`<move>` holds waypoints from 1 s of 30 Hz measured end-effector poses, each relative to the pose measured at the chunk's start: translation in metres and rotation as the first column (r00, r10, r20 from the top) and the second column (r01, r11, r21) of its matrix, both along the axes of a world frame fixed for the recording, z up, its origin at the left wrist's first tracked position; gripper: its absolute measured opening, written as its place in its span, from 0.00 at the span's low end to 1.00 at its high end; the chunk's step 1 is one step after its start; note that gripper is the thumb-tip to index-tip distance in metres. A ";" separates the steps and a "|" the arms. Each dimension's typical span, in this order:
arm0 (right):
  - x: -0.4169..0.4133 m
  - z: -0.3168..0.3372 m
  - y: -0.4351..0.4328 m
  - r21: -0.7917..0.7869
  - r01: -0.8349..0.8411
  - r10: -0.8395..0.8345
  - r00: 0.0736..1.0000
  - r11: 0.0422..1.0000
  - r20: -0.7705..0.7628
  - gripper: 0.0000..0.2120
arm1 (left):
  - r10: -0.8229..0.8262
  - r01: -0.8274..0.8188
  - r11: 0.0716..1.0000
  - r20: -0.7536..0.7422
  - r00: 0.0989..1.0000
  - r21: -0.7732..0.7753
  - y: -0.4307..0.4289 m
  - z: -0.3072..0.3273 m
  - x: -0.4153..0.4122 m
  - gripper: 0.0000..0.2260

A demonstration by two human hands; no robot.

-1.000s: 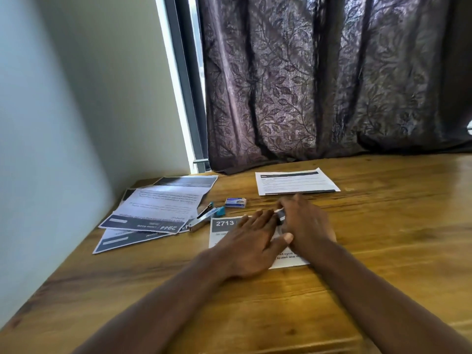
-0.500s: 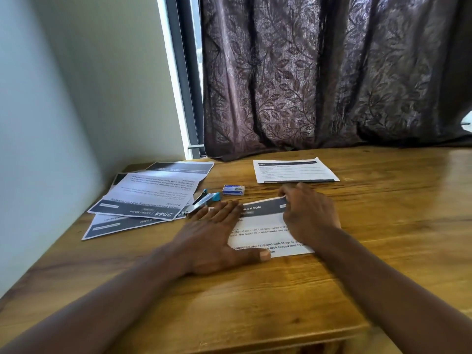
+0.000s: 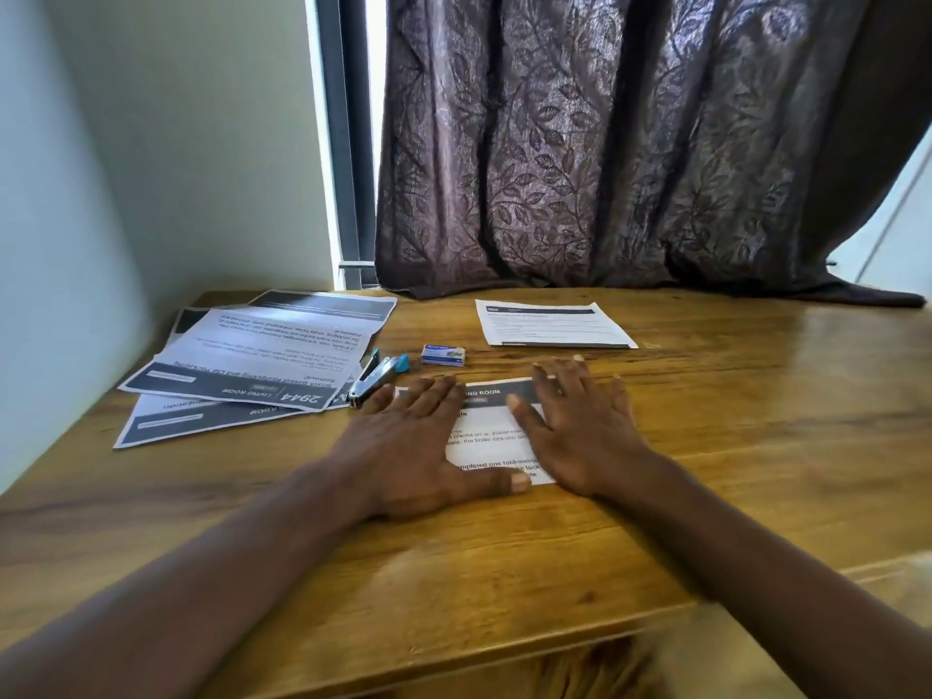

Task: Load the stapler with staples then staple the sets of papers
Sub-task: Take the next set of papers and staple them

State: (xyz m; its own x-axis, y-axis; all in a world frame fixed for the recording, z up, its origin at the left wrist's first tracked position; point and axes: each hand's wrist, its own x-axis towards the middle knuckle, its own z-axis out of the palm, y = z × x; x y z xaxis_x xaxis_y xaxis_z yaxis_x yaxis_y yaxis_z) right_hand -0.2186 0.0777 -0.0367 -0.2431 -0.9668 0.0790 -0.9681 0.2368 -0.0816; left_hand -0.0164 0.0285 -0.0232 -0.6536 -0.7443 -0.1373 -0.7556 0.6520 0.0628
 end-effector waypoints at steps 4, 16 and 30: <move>-0.043 0.005 0.017 0.057 0.134 -0.132 0.990 0.989 -0.043 0.37 | -0.003 0.003 1.000 -0.013 1.000 0.017 0.001 -0.001 0.001 0.60; 0.000 0.019 -0.021 -0.129 -0.164 0.158 0.986 0.978 -0.049 0.29 | -0.009 0.010 1.000 -0.039 0.999 0.017 0.003 0.001 0.001 0.58; 0.004 0.006 -0.048 -0.281 -0.235 0.197 0.968 0.931 -0.157 0.21 | -0.017 0.007 0.999 -0.243 0.970 -0.044 0.003 0.003 0.003 0.48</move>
State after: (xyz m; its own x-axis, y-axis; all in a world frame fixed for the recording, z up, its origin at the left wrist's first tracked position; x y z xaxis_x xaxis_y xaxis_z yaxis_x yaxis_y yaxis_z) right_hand -0.2144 0.0294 -0.0308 -0.0012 -0.9230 0.3848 -1.0000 0.0049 0.0087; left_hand -0.0136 0.0312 -0.0203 -0.6725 -0.7378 0.0588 -0.7130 0.6671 0.2160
